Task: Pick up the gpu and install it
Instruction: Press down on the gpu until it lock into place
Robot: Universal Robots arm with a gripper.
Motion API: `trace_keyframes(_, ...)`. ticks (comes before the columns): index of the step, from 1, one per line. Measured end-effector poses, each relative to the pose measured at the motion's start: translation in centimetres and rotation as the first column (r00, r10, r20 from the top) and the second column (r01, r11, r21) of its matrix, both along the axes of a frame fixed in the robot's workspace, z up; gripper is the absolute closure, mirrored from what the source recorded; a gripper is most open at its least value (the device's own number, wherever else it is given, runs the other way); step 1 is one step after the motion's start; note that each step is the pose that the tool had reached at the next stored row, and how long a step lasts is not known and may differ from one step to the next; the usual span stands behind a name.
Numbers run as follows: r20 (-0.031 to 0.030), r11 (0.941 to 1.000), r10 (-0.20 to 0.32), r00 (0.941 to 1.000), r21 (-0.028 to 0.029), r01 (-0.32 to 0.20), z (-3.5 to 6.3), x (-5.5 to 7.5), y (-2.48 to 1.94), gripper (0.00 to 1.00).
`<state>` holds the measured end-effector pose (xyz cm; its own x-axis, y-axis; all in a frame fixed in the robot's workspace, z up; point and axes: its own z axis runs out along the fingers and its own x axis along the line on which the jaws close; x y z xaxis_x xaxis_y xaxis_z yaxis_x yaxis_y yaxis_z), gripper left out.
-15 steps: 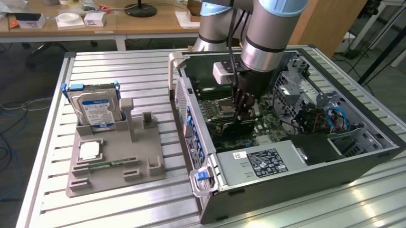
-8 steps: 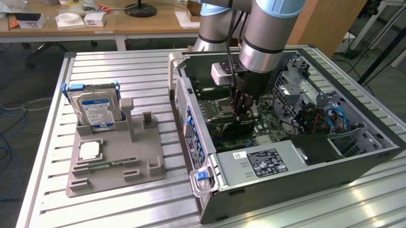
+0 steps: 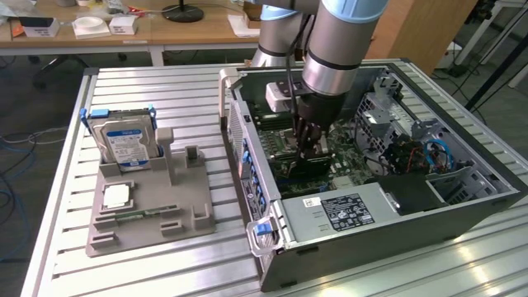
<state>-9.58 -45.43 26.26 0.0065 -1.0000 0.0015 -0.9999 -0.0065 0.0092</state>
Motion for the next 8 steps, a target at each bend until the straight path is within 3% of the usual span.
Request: trace_keyframes(8, -0.0003, 1.0000, 0.000, 1.0000, -0.0010, 0.000, -0.20, -0.14, -0.01, 0.89)
